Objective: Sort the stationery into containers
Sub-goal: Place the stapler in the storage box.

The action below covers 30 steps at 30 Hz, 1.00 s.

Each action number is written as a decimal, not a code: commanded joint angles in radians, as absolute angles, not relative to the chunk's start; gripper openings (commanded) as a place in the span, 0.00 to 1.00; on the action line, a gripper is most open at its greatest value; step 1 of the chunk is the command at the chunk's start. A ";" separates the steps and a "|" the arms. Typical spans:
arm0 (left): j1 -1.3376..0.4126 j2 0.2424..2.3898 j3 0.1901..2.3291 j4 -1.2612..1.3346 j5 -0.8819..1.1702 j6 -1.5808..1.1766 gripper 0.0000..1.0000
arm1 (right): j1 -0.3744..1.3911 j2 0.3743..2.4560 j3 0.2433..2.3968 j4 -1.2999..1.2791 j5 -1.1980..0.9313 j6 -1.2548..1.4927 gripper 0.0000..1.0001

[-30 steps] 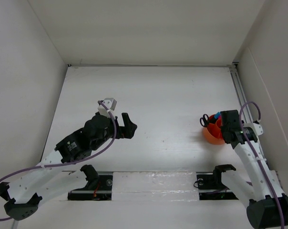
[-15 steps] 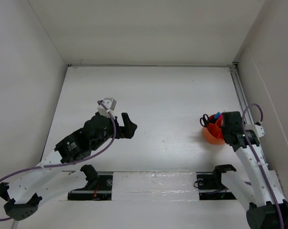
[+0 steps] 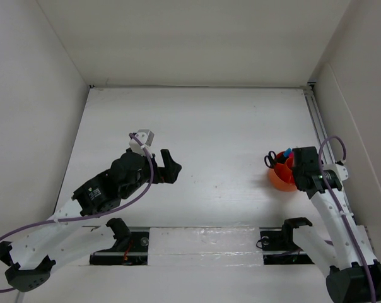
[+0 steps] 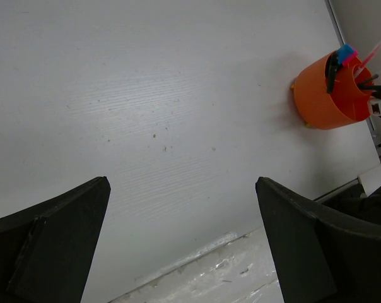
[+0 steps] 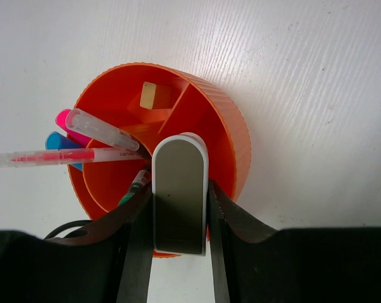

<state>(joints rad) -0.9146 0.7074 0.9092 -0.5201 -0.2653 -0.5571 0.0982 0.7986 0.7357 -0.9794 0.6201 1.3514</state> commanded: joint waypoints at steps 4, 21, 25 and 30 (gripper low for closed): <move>-0.917 0.696 0.905 -0.492 -0.264 -0.543 1.00 | 0.094 0.795 0.752 -0.979 0.624 1.362 0.13; -0.917 0.696 0.905 -0.483 -0.245 -0.534 1.00 | 0.094 0.804 0.752 -0.979 0.615 1.353 0.28; -0.917 0.696 0.896 -0.483 -0.245 -0.534 1.00 | 0.094 0.795 0.752 -0.979 0.615 1.353 0.29; -0.917 0.696 0.896 -0.483 -0.245 -0.534 1.00 | 0.094 0.795 0.752 -0.979 0.615 1.353 0.37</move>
